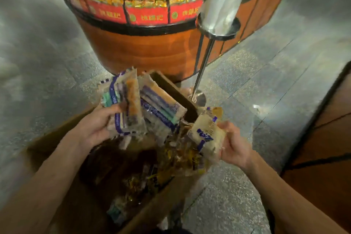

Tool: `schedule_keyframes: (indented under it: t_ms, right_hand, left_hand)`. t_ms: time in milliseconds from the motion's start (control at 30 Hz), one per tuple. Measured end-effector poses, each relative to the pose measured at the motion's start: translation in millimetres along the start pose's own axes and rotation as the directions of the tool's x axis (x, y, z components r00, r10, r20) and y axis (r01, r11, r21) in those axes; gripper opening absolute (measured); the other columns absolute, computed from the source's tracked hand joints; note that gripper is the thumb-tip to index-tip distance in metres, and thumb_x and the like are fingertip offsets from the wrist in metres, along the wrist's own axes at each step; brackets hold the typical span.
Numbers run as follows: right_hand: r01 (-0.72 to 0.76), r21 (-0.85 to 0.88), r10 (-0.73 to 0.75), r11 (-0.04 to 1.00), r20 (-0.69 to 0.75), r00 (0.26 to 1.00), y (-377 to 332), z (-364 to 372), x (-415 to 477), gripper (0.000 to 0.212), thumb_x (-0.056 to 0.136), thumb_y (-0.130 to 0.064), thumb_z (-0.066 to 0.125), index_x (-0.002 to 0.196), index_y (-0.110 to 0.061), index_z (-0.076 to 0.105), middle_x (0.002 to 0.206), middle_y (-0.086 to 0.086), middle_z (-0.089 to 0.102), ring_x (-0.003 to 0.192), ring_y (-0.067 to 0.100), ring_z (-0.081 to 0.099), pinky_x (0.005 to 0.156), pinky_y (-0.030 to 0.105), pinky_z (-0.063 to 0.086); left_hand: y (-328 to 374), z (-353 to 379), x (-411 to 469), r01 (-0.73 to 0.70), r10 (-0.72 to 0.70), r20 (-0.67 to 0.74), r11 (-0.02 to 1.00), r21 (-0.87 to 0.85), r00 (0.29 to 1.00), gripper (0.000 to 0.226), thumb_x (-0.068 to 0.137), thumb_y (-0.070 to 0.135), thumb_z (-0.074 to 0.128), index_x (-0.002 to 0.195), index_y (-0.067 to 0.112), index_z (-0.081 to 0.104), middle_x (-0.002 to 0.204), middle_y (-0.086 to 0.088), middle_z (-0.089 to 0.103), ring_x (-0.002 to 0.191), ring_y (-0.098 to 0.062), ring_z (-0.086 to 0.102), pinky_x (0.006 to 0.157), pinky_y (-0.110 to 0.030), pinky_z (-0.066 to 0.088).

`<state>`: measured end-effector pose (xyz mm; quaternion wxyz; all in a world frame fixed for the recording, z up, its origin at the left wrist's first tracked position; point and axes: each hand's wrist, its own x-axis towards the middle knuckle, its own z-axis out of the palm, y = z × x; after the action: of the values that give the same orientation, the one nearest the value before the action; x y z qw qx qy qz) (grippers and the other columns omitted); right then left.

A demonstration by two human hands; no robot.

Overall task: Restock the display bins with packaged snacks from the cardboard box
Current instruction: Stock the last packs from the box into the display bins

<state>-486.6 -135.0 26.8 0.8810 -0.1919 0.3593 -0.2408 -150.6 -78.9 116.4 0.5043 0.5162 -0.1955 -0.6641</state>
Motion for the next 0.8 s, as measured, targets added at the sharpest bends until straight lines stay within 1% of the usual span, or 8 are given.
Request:
schedule_keyframes:
  t_ms: [67,167,333,400,467,567,733,800]
  right_hand:
    - [0.082,0.045,-0.080,0.996,-0.039,0.996,-7,-7,-43,0.078,0.056,-0.026,0.086,0.128,-0.006,0.065,0.130,0.026,0.059,0.105,0.041,0.061,0.077,0.049,0.057]
    - [0.231,0.065,-0.222,0.971,-0.115,0.968,-17,-16,-118,0.081,0.052,-0.028,0.089,0.128,-0.011,0.068,0.143,0.025,0.051,0.110,0.040,0.056,0.086,0.048,0.050]
    - [0.504,0.139,-0.475,0.852,-0.199,0.857,-26,-47,-252,0.086,0.057,-0.024,0.086,0.138,-0.015,0.056,0.129,0.016,0.063,0.099,0.032,0.066,0.081,0.036,0.041]
    - [0.627,0.163,-0.589,0.762,-0.228,0.775,-23,-58,-307,0.088,0.055,-0.021,0.086,0.138,-0.008,0.058,0.134,0.019,0.061,0.103,0.035,0.067,0.081,0.044,0.056]
    - [0.722,0.157,-0.675,0.674,-0.266,0.688,-19,-67,-361,0.083,0.064,-0.023,0.078,0.142,-0.008,0.054,0.144,0.020,0.054,0.114,0.036,0.063,0.087,0.050,0.057]
    - [0.822,0.183,-0.737,0.539,-0.370,0.565,0,-95,-437,0.063,0.085,-0.034,0.047,0.141,-0.007,0.055,0.147,0.021,0.050,0.127,0.037,0.056,0.095,0.050,0.054]
    - [0.938,0.097,-0.744,0.332,-0.585,0.323,46,-129,-549,0.055,0.084,-0.039,0.045,0.112,-0.003,0.076,0.120,0.022,0.069,0.097,0.037,0.071,0.079,0.045,0.061]
    - [0.956,0.065,-0.689,0.287,-0.680,0.253,65,-147,-582,0.059,0.090,-0.043,0.039,0.124,-0.005,0.070,0.124,0.022,0.067,0.101,0.037,0.068,0.086,0.045,0.054]
  left_hand:
    - [9,46,-22,-0.021,0.033,0.112,0.994,-0.109,0.993,0.024,0.048,0.011,0.094,0.068,0.017,0.081,0.072,-0.006,0.075,0.063,-0.018,0.074,0.049,-0.036,0.059]
    - [10,123,-50,-0.076,0.108,0.237,0.988,-0.137,0.966,0.063,0.009,0.020,0.103,0.067,0.012,0.080,0.070,-0.006,0.075,0.061,-0.016,0.073,0.049,-0.032,0.058]
    - [-31,266,-96,-0.019,0.017,0.479,1.000,-0.001,0.878,0.052,0.044,0.020,0.095,0.088,0.002,0.075,0.072,-0.011,0.073,0.054,-0.023,0.070,0.042,-0.029,0.054]
    - [-60,323,-112,-0.018,-0.014,0.529,0.998,0.056,0.848,0.036,0.074,0.019,0.075,0.102,-0.001,0.065,0.082,-0.014,0.070,0.062,-0.026,0.069,0.048,-0.030,0.057]
    - [-93,376,-126,0.003,-0.059,0.546,0.995,0.103,0.836,0.020,0.086,0.016,0.062,0.098,0.000,0.066,0.081,-0.015,0.070,0.061,-0.025,0.071,0.049,-0.031,0.058]
    - [-145,451,-150,0.032,-0.157,0.648,0.979,0.200,0.746,0.019,0.077,0.014,0.070,0.091,0.003,0.076,0.091,-0.018,0.074,0.073,-0.029,0.075,0.060,-0.040,0.060]
    - [-225,558,-207,-0.114,-0.233,0.719,0.910,0.398,0.654,0.046,0.068,0.019,0.078,0.112,0.009,0.072,0.098,-0.013,0.077,0.086,-0.026,0.075,0.067,-0.038,0.062]
    - [-254,589,-226,-0.106,-0.305,0.722,0.880,0.463,0.621,0.054,0.067,0.019,0.081,0.119,0.009,0.068,0.100,-0.013,0.077,0.088,-0.027,0.075,0.070,-0.039,0.062]
